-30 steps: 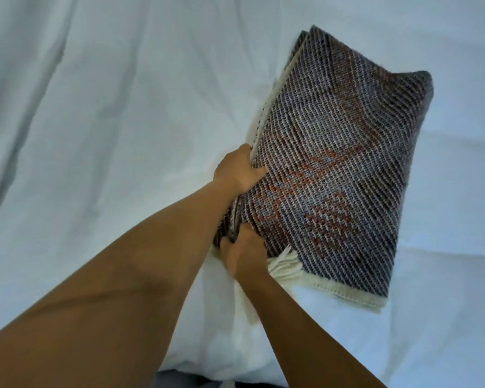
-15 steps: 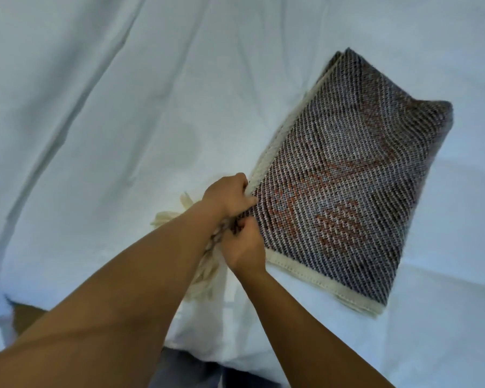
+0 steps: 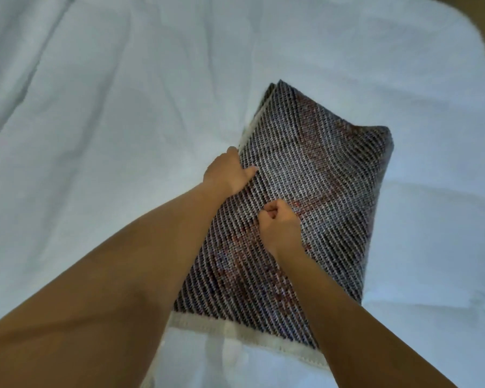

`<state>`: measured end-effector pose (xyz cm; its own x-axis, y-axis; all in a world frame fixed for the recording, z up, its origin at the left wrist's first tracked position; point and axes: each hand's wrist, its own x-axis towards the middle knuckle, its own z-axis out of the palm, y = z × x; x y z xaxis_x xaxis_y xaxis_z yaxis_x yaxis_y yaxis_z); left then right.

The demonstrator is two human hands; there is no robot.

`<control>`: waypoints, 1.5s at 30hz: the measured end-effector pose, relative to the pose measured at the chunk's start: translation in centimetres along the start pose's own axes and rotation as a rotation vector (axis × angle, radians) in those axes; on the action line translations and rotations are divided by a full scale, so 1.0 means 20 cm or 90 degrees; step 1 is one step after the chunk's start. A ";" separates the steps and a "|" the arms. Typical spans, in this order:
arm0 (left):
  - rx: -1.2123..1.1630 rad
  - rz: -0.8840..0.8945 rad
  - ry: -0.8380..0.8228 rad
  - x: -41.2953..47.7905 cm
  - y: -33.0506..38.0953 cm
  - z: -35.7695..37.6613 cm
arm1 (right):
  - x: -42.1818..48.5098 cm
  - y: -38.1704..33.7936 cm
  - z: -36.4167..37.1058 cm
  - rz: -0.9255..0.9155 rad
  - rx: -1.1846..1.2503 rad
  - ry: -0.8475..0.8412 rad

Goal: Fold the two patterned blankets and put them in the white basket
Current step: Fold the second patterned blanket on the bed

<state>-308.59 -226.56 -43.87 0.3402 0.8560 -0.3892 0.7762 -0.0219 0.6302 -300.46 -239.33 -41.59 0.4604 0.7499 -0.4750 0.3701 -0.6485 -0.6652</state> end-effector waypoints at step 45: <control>0.508 0.455 0.050 1.03 0.76 0.50 | 1.45 0.30 -1.27 -0.070 -0.559 -0.073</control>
<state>-284.43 -214.44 -48.99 0.8400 0.5410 -0.0417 0.5426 -0.8377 0.0625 -264.46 -224.88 -44.75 0.3195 0.7921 -0.5201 0.9141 -0.4023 -0.0511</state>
